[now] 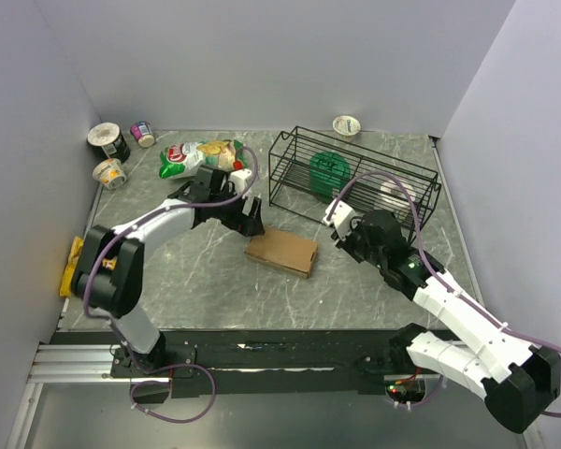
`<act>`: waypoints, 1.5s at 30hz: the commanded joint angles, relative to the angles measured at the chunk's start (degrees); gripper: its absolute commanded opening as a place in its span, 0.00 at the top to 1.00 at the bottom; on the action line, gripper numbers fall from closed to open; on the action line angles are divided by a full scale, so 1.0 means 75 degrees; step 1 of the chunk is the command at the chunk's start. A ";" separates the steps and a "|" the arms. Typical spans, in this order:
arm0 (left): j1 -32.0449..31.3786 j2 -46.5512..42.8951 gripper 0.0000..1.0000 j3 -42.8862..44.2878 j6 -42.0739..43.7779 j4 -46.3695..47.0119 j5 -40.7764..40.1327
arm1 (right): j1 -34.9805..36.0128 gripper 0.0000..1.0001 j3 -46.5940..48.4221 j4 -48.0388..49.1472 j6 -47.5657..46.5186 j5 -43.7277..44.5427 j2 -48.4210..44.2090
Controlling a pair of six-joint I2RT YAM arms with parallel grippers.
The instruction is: Unpack the express box
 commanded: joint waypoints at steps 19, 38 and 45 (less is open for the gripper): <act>0.0734 0.1004 0.01 0.0642 0.0055 -0.3049 -0.0976 | 0.0051 1.00 0.1144 0.0647 0.0356 0.0047 0.1003; 0.1122 -0.1536 0.06 0.0180 0.3092 -0.1617 0.0416 | 0.0320 1.00 0.1719 0.0343 0.0275 -0.0141 0.1450; 0.1110 0.0228 0.24 0.1308 0.4042 -0.3108 0.1449 | 0.0344 1.00 0.1988 -0.0089 0.0157 0.0023 0.1427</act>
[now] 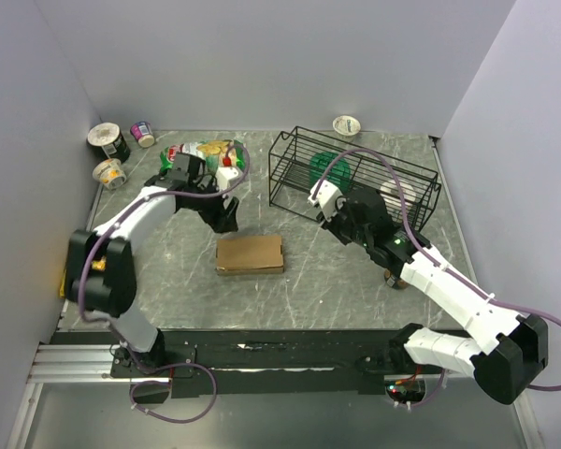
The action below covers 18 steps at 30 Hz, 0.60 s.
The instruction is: Unpack the express box
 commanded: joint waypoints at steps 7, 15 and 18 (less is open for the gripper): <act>0.0009 0.1150 0.27 0.0567 0.0729 -0.0855 0.1209 | 0.0032 1.00 0.0555 -0.0647 -0.0035 0.0152 -0.0227; -0.0003 0.1503 0.28 0.0462 0.0624 -0.0681 0.1058 | 0.0055 1.00 0.0578 -0.0425 0.0024 0.0140 -0.0063; 0.0009 0.1608 0.29 0.0473 0.0589 -0.0552 0.0952 | 0.0044 1.00 0.0590 -0.0413 0.0047 0.0117 -0.0004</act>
